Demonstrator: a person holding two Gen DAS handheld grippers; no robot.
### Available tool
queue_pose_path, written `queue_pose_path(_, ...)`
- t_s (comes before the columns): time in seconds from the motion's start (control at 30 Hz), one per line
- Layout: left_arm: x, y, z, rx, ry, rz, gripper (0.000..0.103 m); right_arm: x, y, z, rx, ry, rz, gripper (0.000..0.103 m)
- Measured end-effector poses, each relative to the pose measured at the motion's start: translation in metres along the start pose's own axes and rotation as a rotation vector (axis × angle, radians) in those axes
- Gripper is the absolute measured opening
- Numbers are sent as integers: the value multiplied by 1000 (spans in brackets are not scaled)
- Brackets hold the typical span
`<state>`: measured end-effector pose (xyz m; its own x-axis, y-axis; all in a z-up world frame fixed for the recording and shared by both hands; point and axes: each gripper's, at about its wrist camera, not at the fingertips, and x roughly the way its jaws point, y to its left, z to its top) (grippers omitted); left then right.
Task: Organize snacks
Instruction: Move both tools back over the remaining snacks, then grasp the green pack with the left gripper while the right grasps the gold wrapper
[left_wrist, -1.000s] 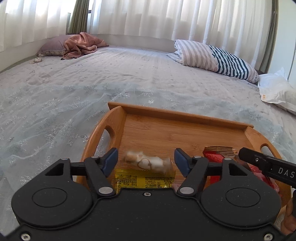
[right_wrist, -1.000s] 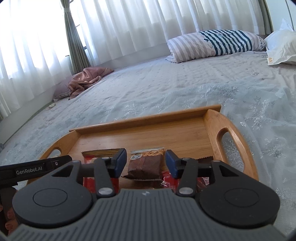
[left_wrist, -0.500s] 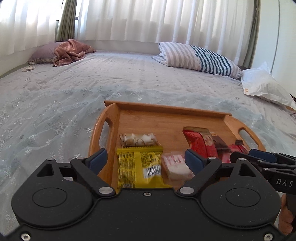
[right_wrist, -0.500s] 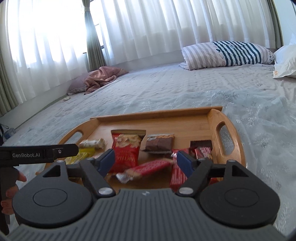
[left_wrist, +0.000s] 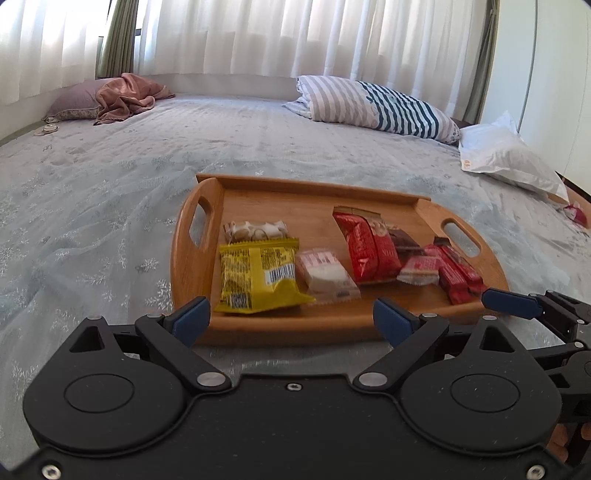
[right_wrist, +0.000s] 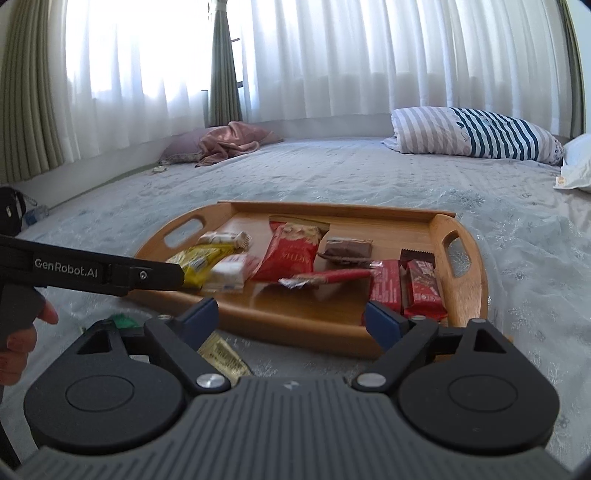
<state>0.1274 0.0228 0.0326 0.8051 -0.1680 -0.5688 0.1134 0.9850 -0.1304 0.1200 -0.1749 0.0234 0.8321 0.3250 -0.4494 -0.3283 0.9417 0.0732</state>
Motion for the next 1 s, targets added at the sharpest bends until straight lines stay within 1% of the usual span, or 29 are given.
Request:
queue_pose_path(0.17,-5,-3,-16,21,12,10,95,-5,4,-6,-3,-5,9,101)
queue_pose_path(0.27,-7,-4,-24,31,21,14,95,-7,5,-7,7,-8,13,102)
queue_pose_path(0.43,-10,-3,-33,48,27,24,95,-7,7,-10,12,18,19,102)
queue_pose_path(0.67,-11,0,-39,46,38,29,95,-5,16,-20,-17,54,12,103)
queue_pose_path(0.8,-10,4,-45,43,46,28,95,-5,19,-23,-35,59,3,103)
queue_pose_path(1.0,-9,7,-50,38,48,35,95,0,19,-28,-31,88,0,103)
